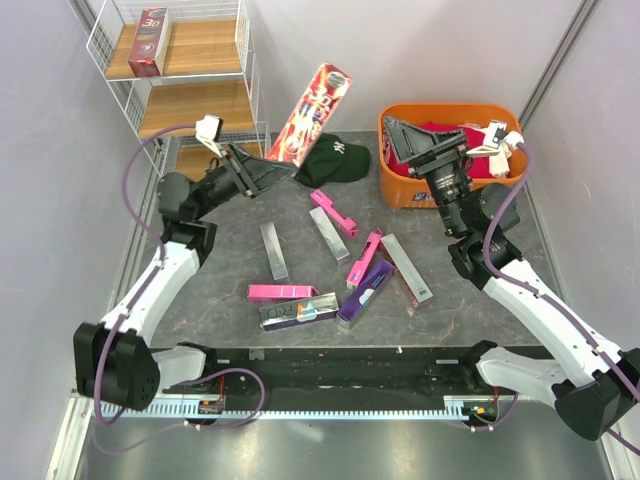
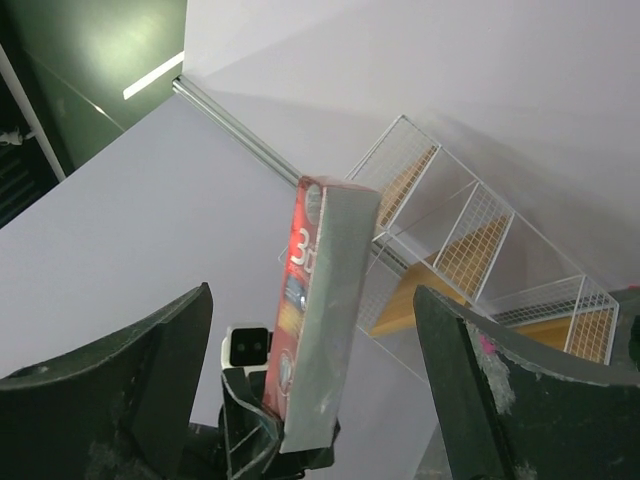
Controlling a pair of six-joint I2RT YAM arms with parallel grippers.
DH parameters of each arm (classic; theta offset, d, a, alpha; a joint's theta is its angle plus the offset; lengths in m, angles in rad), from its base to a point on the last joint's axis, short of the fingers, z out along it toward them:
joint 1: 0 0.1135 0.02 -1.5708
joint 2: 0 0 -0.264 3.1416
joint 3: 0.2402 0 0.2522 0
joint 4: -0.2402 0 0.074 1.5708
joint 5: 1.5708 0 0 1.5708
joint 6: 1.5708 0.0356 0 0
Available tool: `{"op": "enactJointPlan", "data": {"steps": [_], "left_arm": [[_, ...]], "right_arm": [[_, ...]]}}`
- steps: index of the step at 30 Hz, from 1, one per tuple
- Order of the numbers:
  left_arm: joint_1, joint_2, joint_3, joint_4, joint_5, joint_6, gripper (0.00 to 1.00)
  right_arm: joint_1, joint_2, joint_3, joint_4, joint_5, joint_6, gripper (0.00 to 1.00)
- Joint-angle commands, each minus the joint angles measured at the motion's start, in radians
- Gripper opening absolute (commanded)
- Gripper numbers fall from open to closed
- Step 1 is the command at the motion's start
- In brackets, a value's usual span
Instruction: Place and organize the toothpastes onto the shelf
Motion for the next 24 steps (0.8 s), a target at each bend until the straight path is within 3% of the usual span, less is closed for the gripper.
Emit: {"op": "enactJointPlan", "data": {"steps": [1, 4, 9, 13, 19, 24], "left_arm": [[0.094, -0.137, -0.002, -0.027, 0.021, -0.004, 0.02], [0.185, -0.203, 0.013, -0.189, 0.041, 0.023, 0.02], [0.379, -0.246, 0.042, -0.259, 0.098, -0.011, 0.02], [0.516, -0.229, 0.106, -0.299, 0.13, -0.046, 0.02], [0.617, -0.147, 0.201, -0.303, 0.12, -0.146, 0.02], [0.625, -0.062, 0.284, -0.34, 0.103, -0.168, 0.02]], "right_arm": [[-0.001, 0.01, -0.001, 0.0, 0.01, -0.02, 0.9], [-0.001, 0.02, -0.002, -0.011, 0.015, -0.027, 0.9], [-0.001, 0.029, 0.001, -0.017, 0.022, -0.044, 0.91], [-0.001, 0.032, 0.002, -0.023, 0.038, -0.072, 0.98], [-0.001, 0.04, 0.008, -0.029, 0.052, -0.104, 0.98], [-0.001, 0.041, 0.011, -0.034, 0.059, -0.115, 0.98]]}}
